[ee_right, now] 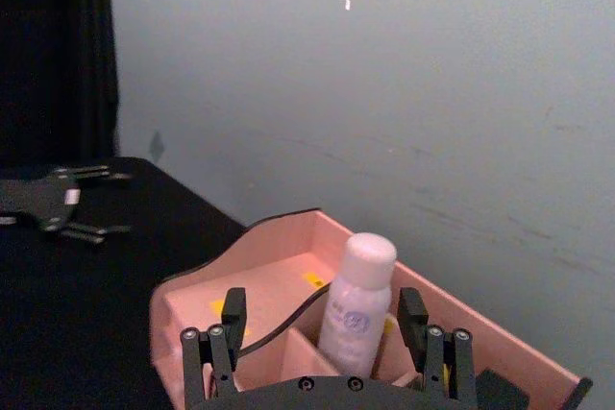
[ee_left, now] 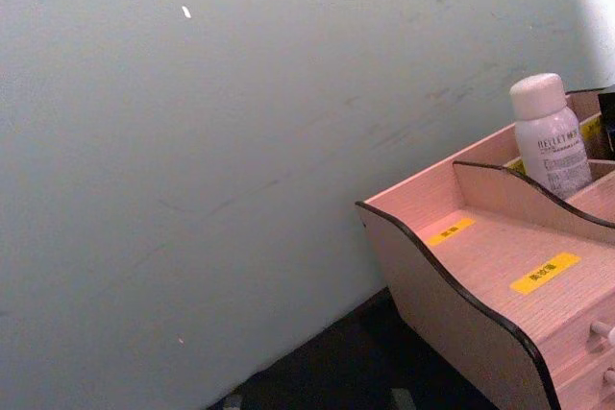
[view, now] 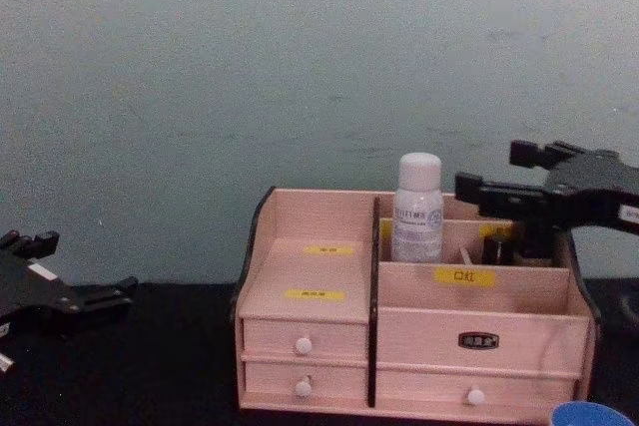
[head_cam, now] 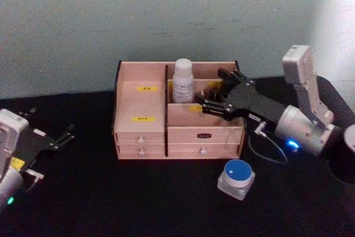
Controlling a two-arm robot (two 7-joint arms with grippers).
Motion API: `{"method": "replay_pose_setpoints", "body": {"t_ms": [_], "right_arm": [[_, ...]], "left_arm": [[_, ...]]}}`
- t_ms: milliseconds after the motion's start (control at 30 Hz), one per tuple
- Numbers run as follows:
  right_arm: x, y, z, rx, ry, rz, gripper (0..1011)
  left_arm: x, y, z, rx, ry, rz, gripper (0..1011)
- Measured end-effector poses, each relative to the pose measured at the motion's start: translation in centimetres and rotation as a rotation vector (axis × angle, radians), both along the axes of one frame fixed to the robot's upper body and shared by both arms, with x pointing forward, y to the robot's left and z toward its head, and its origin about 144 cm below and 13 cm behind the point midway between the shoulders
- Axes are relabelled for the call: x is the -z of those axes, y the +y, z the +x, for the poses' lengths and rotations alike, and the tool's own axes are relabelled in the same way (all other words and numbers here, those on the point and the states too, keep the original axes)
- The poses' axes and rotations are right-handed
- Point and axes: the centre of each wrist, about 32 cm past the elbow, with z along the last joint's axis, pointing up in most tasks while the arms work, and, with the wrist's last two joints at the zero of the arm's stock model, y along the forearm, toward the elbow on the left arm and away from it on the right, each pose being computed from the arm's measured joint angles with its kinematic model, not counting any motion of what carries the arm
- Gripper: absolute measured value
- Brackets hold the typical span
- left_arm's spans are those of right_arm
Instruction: Pick up the facial cleanser and watermelon frost from the table and place them into the tiered storage box.
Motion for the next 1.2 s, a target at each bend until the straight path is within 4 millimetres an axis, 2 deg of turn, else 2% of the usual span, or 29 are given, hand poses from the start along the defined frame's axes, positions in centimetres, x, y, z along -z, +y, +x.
{"method": "replay_pose_setpoints", "body": {"t_ms": [700, 1200], "right_arm": [[0.5, -3.8, -6.4, -0.088, 0.089, -0.045, 1003], [2.1, -4.9, -7.8, -0.091, 0.209, -0.146, 1003]], "left_arm": [[0.0, 0.0, 0.0, 0.0, 0.0, 0.0, 1001], [0.0, 0.0, 0.0, 0.0, 0.0, 0.0, 1001]]}}
